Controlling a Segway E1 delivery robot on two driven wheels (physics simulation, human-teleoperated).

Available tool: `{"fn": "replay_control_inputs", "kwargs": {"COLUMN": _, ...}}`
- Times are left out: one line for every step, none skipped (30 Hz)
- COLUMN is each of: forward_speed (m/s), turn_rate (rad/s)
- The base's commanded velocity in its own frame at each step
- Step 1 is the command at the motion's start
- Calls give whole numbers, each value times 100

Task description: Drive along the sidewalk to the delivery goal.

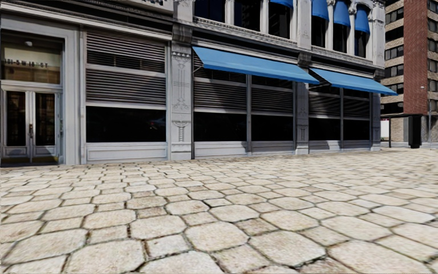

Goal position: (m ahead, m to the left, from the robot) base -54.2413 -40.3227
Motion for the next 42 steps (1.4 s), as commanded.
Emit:
{"fn": "replay_control_inputs", "kwargs": {"forward_speed": 0, "turn_rate": -64}}
{"fn": "replay_control_inputs", "kwargs": {"forward_speed": 0, "turn_rate": -64}}
{"fn": "replay_control_inputs", "kwargs": {"forward_speed": 0, "turn_rate": -64}}
{"fn": "replay_control_inputs", "kwargs": {"forward_speed": 0, "turn_rate": -64}}
{"fn": "replay_control_inputs", "kwargs": {"forward_speed": 0, "turn_rate": -64}}
{"fn": "replay_control_inputs", "kwargs": {"forward_speed": 0, "turn_rate": -64}}
{"fn": "replay_control_inputs", "kwargs": {"forward_speed": 0, "turn_rate": -64}}
{"fn": "replay_control_inputs", "kwargs": {"forward_speed": 0, "turn_rate": -64}}
{"fn": "replay_control_inputs", "kwargs": {"forward_speed": 0, "turn_rate": -64}}
{"fn": "replay_control_inputs", "kwargs": {"forward_speed": 0, "turn_rate": -64}}
{"fn": "replay_control_inputs", "kwargs": {"forward_speed": 0, "turn_rate": -64}}
{"fn": "replay_control_inputs", "kwargs": {"forward_speed": 0, "turn_rate": -64}}
{"fn": "replay_control_inputs", "kwargs": {"forward_speed": 0, "turn_rate": -64}}
{"fn": "replay_control_inputs", "kwargs": {"forward_speed": 0, "turn_rate": -64}}
{"fn": "replay_control_inputs", "kwargs": {"forward_speed": 0, "turn_rate": -64}}
{"fn": "replay_control_inputs", "kwargs": {"forward_speed": 0, "turn_rate": -64}}
{"fn": "replay_control_inputs", "kwargs": {"forward_speed": 0, "turn_rate": -64}}
{"fn": "replay_control_inputs", "kwargs": {"forward_speed": 0, "turn_rate": -64}}
{"fn": "replay_control_inputs", "kwargs": {"forward_speed": 0, "turn_rate": -64}}
{"fn": "replay_control_inputs", "kwargs": {"forward_speed": 0, "turn_rate": -64}}
{"fn": "replay_control_inputs", "kwargs": {"forward_speed": 0, "turn_rate": -64}}
{"fn": "replay_control_inputs", "kwargs": {"forward_speed": 0, "turn_rate": -64}}
{"fn": "replay_control_inputs", "kwargs": {"forward_speed": 0, "turn_rate": -64}}
{"fn": "replay_control_inputs", "kwargs": {"forward_speed": 0, "turn_rate": -64}}
{"fn": "replay_control_inputs", "kwargs": {"forward_speed": 0, "turn_rate": -64}}
{"fn": "replay_control_inputs", "kwargs": {"forward_speed": 0, "turn_rate": -64}}
{"fn": "replay_control_inputs", "kwargs": {"forward_speed": 0, "turn_rate": -64}}
{"fn": "replay_control_inputs", "kwargs": {"forward_speed": 0, "turn_rate": -64}}
{"fn": "replay_control_inputs", "kwargs": {"forward_speed": 0, "turn_rate": -64}}
{"fn": "replay_control_inputs", "kwargs": {"forward_speed": 0, "turn_rate": -64}}
{"fn": "replay_control_inputs", "kwargs": {"forward_speed": 0, "turn_rate": -64}}
{"fn": "replay_control_inputs", "kwargs": {"forward_speed": 0, "turn_rate": -64}}
{"fn": "replay_control_inputs", "kwargs": {"forward_speed": 0, "turn_rate": -64}}
{"fn": "replay_control_inputs", "kwargs": {"forward_speed": 0, "turn_rate": -64}}
{"fn": "replay_control_inputs", "kwargs": {"forward_speed": 0, "turn_rate": -64}}
{"fn": "replay_control_inputs", "kwargs": {"forward_speed": 0, "turn_rate": -64}}
{"fn": "replay_control_inputs", "kwargs": {"forward_speed": 0, "turn_rate": -64}}
{"fn": "replay_control_inputs", "kwargs": {"forward_speed": 0, "turn_rate": -64}}
{"fn": "replay_control_inputs", "kwargs": {"forward_speed": 0, "turn_rate": -64}}
{"fn": "replay_control_inputs", "kwargs": {"forward_speed": 0, "turn_rate": -64}}
{"fn": "replay_control_inputs", "kwargs": {"forward_speed": 0, "turn_rate": -64}}
{"fn": "replay_control_inputs", "kwargs": {"forward_speed": 0, "turn_rate": -64}}
